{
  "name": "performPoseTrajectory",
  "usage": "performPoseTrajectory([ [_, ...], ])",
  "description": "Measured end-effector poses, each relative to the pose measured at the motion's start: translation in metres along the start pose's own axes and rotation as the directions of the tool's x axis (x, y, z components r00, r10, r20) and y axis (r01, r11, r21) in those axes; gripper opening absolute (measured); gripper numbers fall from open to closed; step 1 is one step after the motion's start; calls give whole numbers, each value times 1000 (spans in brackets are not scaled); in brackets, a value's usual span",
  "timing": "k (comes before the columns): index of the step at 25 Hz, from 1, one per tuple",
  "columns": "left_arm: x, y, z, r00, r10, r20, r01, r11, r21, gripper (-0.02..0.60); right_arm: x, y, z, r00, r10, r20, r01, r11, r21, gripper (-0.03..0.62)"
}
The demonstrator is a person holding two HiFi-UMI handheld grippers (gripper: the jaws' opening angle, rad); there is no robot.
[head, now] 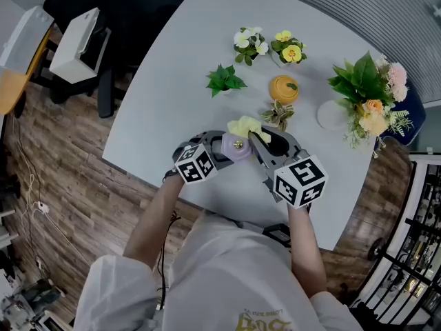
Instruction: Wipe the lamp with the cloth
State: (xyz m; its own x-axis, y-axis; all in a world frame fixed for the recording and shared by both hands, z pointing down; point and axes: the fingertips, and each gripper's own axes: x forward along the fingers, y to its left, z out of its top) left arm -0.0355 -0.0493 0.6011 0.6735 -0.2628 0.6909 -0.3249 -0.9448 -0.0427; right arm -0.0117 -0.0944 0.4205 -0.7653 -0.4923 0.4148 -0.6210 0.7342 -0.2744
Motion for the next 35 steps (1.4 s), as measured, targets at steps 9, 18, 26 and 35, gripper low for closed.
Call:
performPoseTrajectory([
  [9,0,0,0,1000,0,-1,0,1000,0,305,5,-9,-4,1000,24,13,-25,995,93,80],
  [18,1,0,0,1000,-1,-1,1,1000,-1,304,11,-16,-7,997,59,42,-66,974,215,80],
  [26,0,0,0,1000,-3,-3,3,1000,-3,304,16,-22,-12,990,113,84,-136,922,361,80],
  [35,0,0,0,1000,-5,-3,5,1000,-1,305,15,-28,-21,951,243,189,-308,777,549,80],
])
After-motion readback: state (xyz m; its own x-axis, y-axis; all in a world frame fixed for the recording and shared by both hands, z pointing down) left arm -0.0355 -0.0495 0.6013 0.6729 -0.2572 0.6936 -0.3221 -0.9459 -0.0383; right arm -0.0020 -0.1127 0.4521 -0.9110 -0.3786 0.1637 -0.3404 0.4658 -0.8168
